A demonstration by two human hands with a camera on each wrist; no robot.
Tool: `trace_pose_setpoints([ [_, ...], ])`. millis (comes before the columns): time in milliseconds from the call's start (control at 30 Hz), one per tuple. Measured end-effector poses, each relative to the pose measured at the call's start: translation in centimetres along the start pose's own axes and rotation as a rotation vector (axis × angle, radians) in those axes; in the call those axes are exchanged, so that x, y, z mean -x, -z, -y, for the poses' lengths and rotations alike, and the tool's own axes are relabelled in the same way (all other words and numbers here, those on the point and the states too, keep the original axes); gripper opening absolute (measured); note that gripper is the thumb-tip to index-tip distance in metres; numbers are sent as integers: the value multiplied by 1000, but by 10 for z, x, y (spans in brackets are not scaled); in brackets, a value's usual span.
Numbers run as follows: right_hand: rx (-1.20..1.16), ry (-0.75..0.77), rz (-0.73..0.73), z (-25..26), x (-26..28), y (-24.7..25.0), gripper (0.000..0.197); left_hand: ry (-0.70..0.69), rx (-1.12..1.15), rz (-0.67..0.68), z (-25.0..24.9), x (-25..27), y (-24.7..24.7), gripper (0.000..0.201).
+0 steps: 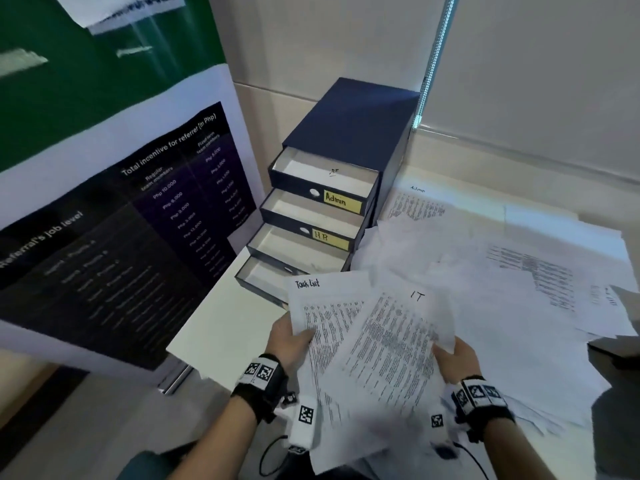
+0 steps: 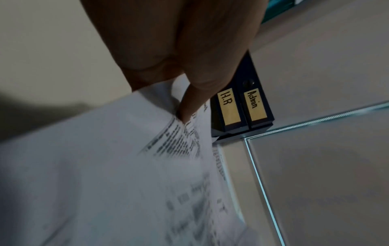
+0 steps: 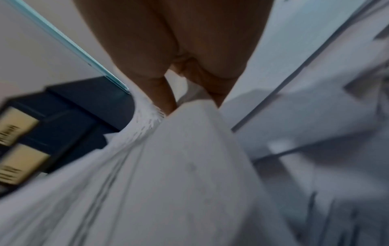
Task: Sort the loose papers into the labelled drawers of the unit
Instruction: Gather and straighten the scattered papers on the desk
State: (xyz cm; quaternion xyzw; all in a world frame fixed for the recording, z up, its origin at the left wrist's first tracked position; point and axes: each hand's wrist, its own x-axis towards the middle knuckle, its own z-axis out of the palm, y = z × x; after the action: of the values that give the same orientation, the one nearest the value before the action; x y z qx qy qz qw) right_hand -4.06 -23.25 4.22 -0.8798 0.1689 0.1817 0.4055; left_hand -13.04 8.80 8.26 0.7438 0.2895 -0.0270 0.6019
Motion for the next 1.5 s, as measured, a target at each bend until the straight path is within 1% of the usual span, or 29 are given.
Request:
trace_pose_setpoints([
  [67, 85, -75, -93, 0, -5, 5, 49, -30, -64, -66, -5, -5, 16, 22],
  [133, 174, -134, -151, 9, -5, 8, 87, -67, -43, -76, -14, -12, 39, 29],
  [167, 285, -114, -191, 18, -3, 6, 100, -86, -18, -76, -21, -15, 50, 33],
  [200, 404, -52, -225, 27, -1, 1, 105, -91, -5, -83, -24, -23, 60, 37],
  [267, 470, 195, -201, 52, 9, -19, 97, -25, 21, -68, -28, -50, 81, 42],
  [300, 354, 314, -92, 66, 16, -33, 87, 51, 45, -22, -27, -67, 93, 45],
  [333, 162, 360, 75, 80, 22, -49, 75, 141, 77, 45, -25, -85, 104, 48],
  [400, -195, 221, 390, 118, 51, -75, 46, 253, 34, 220, -25, -110, 122, 57],
  [433, -368, 134, 470, 137, 64, -82, 33, 241, -58, 261, -32, -113, 128, 57],
  [467, -502, 51, 507, 154, 74, -87, 28, 199, -158, 264, -37, -118, 134, 54],
  [533, -743, -61, 568, 179, 83, -91, 44, 99, -336, 229, -47, -129, 147, 52],
  [633, -1010, -106, 684, 199, 80, -101, 42, 15, -420, 351, -57, -140, 165, 69],
  [667, -986, -92, 699, 196, 73, -108, 47, 4, -442, 341, -56, -146, 169, 68],
  [733, -810, -12, 647, 194, 60, -121, 73, -12, -448, 268, -56, -153, 173, 64],
  [767, -711, 44, 604, 200, 59, -126, 69, 7, -409, 244, -58, -154, 172, 70],
  [800, -620, 70, 553, 207, 53, -133, 54, 47, -348, 245, -55, -157, 172, 80],
  [833, -570, 80, 529, 211, 42, -139, 39, 97, -306, 276, -57, -157, 171, 88],
  [900, -512, 56, 500, 215, 14, -146, 22, 193, -277, 391, -56, -152, 173, 93],
  [967, -508, -3, 410, 207, -28, -155, 25, 218, -211, 507, -55, -143, 181, 77],
  [1000, -521, -24, 364, 212, -30, -150, 28, 209, -152, 531, -50, -143, 186, 73],
  [1033, -554, -37, 325, 223, -17, -139, 28, 192, -102, 493, -45, -146, 189, 75],
  [1100, -651, -66, 392, 237, 11, -124, 26, 140, -30, 312, -43, -151, 191, 79],
  [1167, -662, -82, 630, 236, 37, -118, 28, 64, -32, 111, -49, -155, 184, 62],
  [1200, -627, -93, 748, 234, 50, -117, 32, 22, -57, 48, -51, -159, 180, 51],
  [1233, -578, -100, 832, 230, 60, -118, 35, -9, -79, 38, -52, -163, 174, 39],
  [1267, -536, -105, 852, 226, 62, -122, 35, -22, -88, 51, -53, -168, 169, 28],
  [1333, -548, -126, 745, 224, 57, -130, 29, 18, -88, 82, -55, -174, 159, 16],
  [1433, -645, -152, 452, 227, 30, -138, 24, 198, -87, 175, -61, -172, 153, 20],
  [1500, -664, -138, 357, 227, 10, -144, 20, 206, -88, 215, -61, -171, 149, 18],
])
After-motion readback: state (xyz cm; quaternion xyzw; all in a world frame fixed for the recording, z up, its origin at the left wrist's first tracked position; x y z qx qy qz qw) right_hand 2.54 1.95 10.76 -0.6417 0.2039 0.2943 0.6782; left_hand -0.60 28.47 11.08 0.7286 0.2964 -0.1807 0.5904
